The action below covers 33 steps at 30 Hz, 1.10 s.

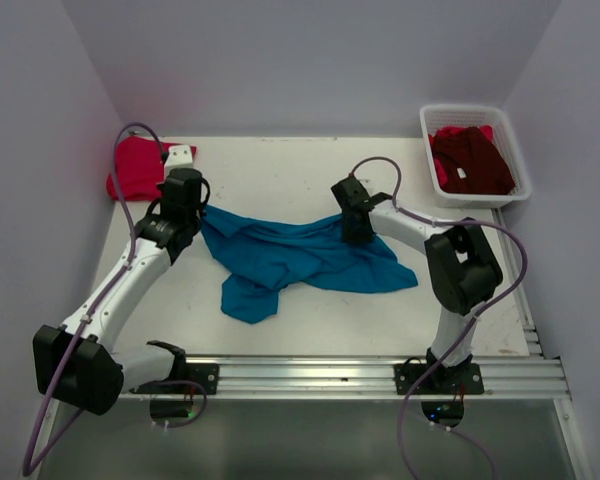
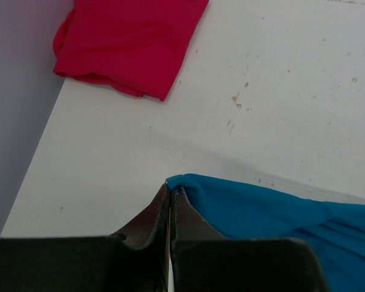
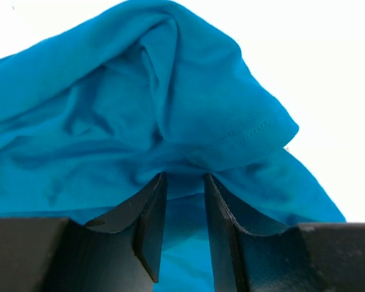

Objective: Fold and stack the t-shirts
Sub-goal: Flatten the tshirt out

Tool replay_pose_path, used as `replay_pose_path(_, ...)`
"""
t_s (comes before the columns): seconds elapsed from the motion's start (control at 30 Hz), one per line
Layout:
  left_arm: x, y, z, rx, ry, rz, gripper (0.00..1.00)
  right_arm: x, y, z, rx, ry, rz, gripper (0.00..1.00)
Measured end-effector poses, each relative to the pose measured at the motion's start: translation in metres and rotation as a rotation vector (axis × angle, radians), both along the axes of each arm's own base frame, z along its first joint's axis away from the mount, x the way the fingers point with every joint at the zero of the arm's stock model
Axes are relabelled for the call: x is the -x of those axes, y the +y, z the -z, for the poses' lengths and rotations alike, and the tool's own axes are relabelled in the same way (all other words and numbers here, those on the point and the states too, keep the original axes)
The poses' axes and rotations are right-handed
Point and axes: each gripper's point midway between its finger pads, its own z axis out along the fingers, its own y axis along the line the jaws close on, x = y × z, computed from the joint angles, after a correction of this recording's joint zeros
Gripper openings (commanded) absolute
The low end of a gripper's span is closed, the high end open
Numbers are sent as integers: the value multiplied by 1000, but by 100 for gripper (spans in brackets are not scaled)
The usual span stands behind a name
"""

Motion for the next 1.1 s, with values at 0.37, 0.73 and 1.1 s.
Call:
replay_pose_path(0.37,1,-2,3,6,5,10,0,-27,-3,-27,65,-88,-34,44)
replay_pose_path(0.73,2,-2,4,6,9,12,0,-19,-11,-5,118,-37,-41,44)
replay_pose_path(1.1,3,-2,5,7,8,12,0,-7,-20,5,146,-3,-42,45)
